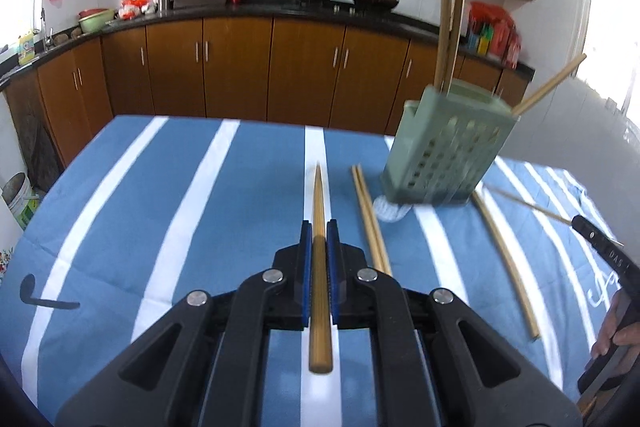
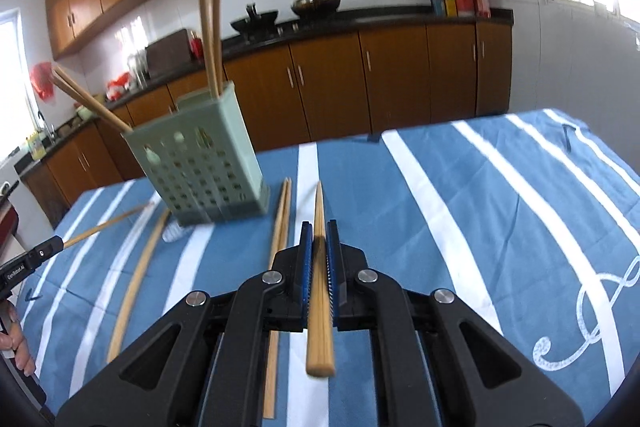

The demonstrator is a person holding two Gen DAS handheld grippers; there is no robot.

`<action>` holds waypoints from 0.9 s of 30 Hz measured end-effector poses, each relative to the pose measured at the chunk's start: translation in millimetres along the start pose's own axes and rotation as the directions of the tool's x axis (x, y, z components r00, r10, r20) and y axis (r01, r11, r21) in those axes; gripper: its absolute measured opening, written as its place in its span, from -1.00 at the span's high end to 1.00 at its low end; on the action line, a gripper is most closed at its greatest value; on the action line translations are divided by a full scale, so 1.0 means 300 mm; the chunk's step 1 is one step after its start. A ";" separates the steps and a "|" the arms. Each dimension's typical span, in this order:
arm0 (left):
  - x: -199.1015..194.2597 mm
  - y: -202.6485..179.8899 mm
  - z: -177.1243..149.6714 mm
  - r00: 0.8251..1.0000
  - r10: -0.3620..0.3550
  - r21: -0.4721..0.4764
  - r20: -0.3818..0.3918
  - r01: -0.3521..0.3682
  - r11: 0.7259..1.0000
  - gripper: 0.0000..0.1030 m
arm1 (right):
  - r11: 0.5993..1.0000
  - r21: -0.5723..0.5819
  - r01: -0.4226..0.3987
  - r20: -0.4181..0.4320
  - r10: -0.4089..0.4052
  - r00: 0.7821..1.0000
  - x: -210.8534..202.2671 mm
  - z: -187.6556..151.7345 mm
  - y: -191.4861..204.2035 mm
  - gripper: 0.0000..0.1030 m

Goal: Organize utensils
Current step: 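Lift both held chopsticks upright and carry them above the green holder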

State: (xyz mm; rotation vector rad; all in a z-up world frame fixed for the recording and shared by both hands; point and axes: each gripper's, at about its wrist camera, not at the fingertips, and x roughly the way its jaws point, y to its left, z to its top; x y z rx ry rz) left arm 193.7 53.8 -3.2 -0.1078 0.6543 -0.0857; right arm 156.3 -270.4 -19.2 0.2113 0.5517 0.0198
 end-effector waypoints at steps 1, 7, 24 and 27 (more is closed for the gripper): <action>-0.013 -0.002 0.010 1.000 -0.002 -0.004 0.013 0.002 1.000 0.84 | 1.000 -0.002 -0.002 0.009 0.002 1.000 -0.004 0.003 0.002 0.85; -0.050 -0.011 0.045 0.998 -0.009 -0.001 0.055 0.009 1.000 0.84 | 1.000 0.001 -0.003 0.017 0.003 1.000 -0.003 0.007 0.006 0.85; -0.266 -0.046 0.213 0.964 -0.124 0.021 0.235 0.122 0.992 0.85 | 0.990 -0.013 -0.142 0.270 0.141 0.953 -0.218 0.230 0.091 0.85; -0.308 -0.072 0.241 0.951 -0.149 0.031 0.271 0.146 0.989 0.85 | 0.982 -0.027 -0.186 0.314 0.185 0.931 -0.264 0.274 0.116 0.85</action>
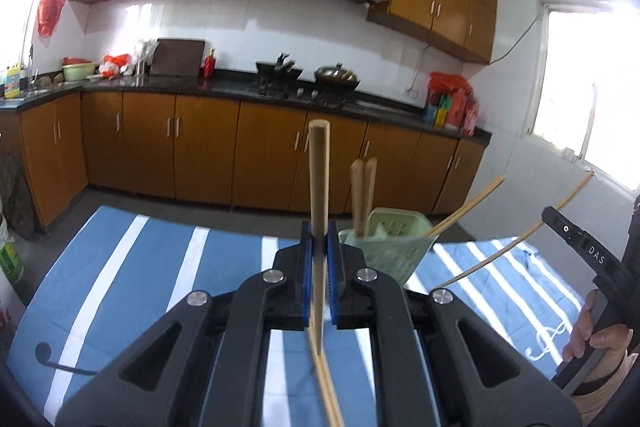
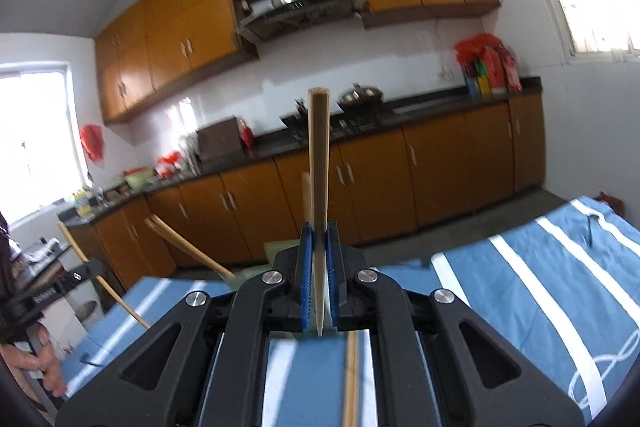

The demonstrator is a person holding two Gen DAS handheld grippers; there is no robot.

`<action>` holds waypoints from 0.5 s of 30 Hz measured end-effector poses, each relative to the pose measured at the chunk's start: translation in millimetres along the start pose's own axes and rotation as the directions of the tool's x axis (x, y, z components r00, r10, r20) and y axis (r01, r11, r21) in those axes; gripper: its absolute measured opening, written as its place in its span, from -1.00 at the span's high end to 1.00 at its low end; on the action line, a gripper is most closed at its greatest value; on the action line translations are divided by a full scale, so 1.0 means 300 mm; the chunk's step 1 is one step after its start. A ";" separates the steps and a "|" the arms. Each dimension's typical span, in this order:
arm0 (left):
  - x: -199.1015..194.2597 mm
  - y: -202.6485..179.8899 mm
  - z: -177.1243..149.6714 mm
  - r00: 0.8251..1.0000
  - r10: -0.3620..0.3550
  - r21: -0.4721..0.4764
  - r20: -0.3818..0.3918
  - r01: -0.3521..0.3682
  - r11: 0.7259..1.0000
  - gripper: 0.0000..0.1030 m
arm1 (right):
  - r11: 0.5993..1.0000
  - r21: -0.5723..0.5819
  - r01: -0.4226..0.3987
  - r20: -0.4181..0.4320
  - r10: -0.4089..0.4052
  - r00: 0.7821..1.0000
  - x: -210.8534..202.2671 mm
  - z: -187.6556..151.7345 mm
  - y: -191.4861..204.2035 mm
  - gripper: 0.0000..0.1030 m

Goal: Organize utensils
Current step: 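Lift both held chopsticks upright and carry them above the green holder, then open both tools to drop the chopsticks into the green holder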

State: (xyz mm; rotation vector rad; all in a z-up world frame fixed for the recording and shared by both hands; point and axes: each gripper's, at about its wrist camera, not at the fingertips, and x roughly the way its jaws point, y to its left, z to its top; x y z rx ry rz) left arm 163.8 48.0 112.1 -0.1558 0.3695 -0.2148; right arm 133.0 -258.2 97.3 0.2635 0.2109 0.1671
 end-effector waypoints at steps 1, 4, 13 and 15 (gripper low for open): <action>-0.006 -0.012 0.013 1.000 -0.008 0.004 0.013 0.008 1.000 0.85 | 1.000 -0.001 -0.017 0.015 0.017 1.000 -0.006 0.017 0.012 0.85; -0.013 -0.055 0.054 0.998 -0.026 0.025 0.056 0.025 0.999 0.85 | 0.999 -0.016 -0.046 0.056 0.047 0.997 -0.007 0.054 0.047 0.85; -0.001 -0.207 0.253 0.964 -0.064 0.032 0.259 0.057 0.998 0.85 | 0.998 -0.040 -0.053 0.171 0.059 0.983 0.076 0.156 0.095 0.85; 0.033 -0.238 0.270 0.955 -0.048 0.044 0.294 0.037 0.998 0.85 | 0.998 -0.052 -0.039 0.181 0.048 0.982 0.112 0.163 0.098 0.85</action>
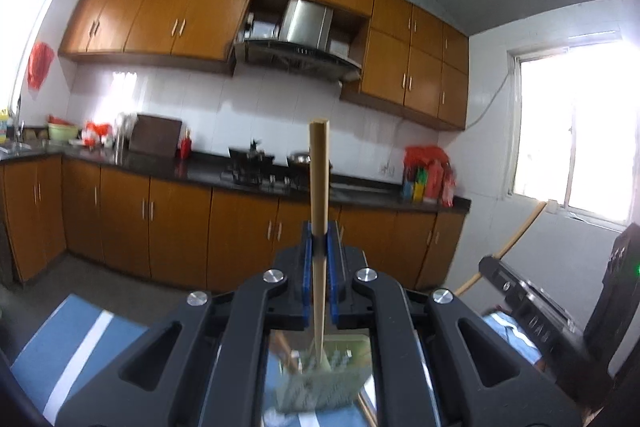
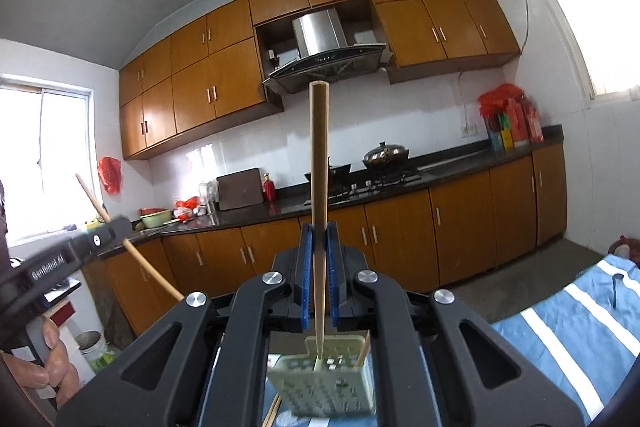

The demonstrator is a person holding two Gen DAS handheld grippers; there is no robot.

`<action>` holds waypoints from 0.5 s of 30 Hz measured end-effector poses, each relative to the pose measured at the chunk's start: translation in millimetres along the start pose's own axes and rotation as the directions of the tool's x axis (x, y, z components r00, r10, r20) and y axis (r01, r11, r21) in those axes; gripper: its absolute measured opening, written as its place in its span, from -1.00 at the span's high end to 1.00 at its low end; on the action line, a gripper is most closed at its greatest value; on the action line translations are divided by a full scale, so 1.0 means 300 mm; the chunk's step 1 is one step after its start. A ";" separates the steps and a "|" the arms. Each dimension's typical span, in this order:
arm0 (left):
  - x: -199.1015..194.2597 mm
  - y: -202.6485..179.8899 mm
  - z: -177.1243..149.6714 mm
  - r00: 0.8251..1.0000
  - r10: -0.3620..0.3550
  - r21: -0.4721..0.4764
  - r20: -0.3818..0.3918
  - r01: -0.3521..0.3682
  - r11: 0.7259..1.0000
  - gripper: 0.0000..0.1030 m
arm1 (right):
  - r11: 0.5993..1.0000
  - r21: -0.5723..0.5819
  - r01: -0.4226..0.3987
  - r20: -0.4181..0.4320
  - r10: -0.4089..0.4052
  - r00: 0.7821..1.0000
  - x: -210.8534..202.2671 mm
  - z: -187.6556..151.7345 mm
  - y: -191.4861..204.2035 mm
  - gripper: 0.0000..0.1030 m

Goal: Organize utensils
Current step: 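Open both tools to drop the chopsticks into the green holder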

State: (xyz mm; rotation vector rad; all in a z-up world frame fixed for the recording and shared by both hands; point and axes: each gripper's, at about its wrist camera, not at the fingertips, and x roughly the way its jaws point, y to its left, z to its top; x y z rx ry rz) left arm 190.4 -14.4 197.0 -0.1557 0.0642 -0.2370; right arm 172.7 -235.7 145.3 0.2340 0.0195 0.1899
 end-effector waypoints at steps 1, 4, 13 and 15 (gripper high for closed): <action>0.018 -0.008 -0.004 1.000 0.009 0.012 0.010 -0.009 1.000 0.85 | 1.000 -0.006 0.007 -0.002 -0.007 1.000 0.010 -0.005 0.001 0.85; 0.095 -0.028 -0.049 0.999 0.033 0.048 0.006 -0.033 0.998 0.85 | 0.999 -0.020 0.027 -0.037 -0.028 0.999 0.070 -0.040 -0.001 0.85; 0.257 0.029 -0.208 0.989 0.023 -0.008 -0.143 -0.025 1.000 0.85 | 0.999 -0.021 0.042 -0.188 -0.045 0.981 0.157 -0.148 -0.012 0.85; 0.267 0.034 -0.215 0.987 0.017 -0.010 -0.159 -0.019 1.000 0.85 | 0.999 -0.024 0.042 -0.204 -0.046 0.978 0.154 -0.151 -0.008 0.84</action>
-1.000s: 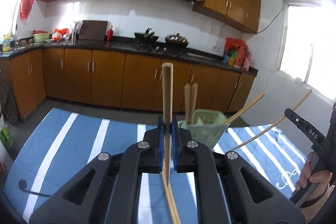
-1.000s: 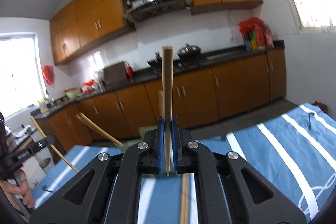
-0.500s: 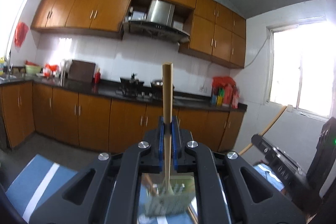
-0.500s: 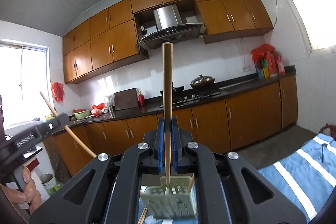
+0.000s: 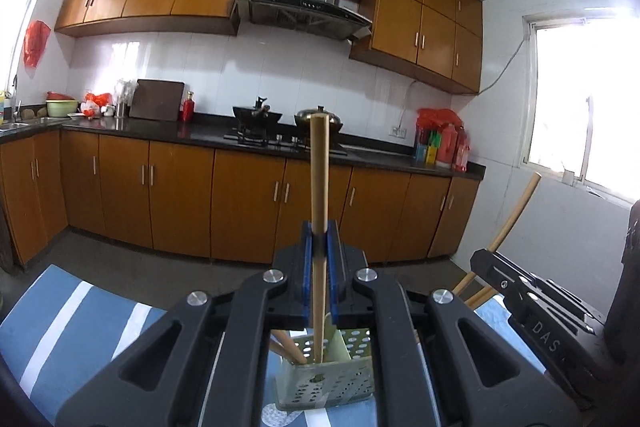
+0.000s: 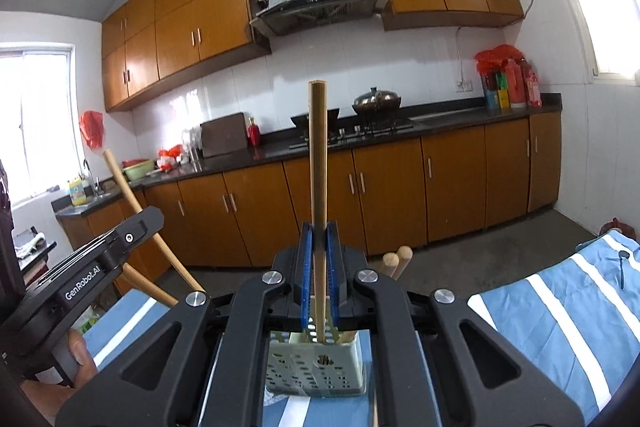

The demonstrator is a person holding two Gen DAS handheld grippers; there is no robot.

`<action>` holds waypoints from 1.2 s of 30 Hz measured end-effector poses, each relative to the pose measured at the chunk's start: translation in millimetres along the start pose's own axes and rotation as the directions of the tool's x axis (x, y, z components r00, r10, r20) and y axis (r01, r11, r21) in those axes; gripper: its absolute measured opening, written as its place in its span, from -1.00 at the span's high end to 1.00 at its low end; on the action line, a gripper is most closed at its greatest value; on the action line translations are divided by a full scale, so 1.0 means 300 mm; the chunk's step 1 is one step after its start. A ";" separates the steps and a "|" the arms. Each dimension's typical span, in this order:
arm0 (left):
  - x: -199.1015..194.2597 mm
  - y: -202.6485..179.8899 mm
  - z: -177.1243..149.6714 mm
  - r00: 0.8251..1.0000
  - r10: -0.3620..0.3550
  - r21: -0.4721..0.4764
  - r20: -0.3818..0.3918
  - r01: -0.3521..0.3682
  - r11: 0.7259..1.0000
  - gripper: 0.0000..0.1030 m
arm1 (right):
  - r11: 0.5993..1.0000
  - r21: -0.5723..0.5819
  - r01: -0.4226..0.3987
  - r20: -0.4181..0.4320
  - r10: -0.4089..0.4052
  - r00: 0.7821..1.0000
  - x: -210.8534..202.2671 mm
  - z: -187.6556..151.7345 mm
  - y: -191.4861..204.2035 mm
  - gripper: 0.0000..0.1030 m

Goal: Organize utensils
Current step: 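Open both tools to drop the chopsticks into the green holder, then lower both open tools to the remaining chopsticks beside the holder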

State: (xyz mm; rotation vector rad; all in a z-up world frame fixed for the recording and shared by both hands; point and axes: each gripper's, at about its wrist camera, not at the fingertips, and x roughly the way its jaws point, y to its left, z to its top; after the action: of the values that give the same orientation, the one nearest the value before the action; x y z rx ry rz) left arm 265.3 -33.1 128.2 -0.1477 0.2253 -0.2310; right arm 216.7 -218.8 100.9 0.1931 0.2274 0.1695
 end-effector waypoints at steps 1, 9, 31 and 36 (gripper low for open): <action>0.002 0.006 -0.003 1.000 0.002 -0.002 -0.004 -0.002 1.000 0.85 | 1.000 -0.001 -0.004 -0.007 0.004 1.000 -0.002 0.000 0.002 0.84; -0.067 0.059 0.011 1.000 0.007 -0.035 0.012 -0.006 0.999 0.51 | 1.000 0.015 0.005 0.047 -0.005 0.999 -0.097 0.028 0.004 0.24; -0.144 0.296 -0.530 0.865 0.105 -0.059 -0.491 -0.153 0.986 0.31 | 0.986 0.126 0.111 -0.608 -0.012 0.794 0.037 -0.561 -0.193 0.73; -0.125 0.274 -0.563 0.847 0.100 -0.047 -0.523 -0.145 0.988 0.31 | 0.991 0.084 0.104 -0.624 -0.029 0.781 0.040 -0.589 -0.158 0.76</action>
State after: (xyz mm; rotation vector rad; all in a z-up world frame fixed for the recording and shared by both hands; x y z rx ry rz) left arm 206.9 35.1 -41.0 -0.1520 0.7859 -0.1288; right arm 192.9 -232.3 -80.4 0.2381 0.9126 0.1453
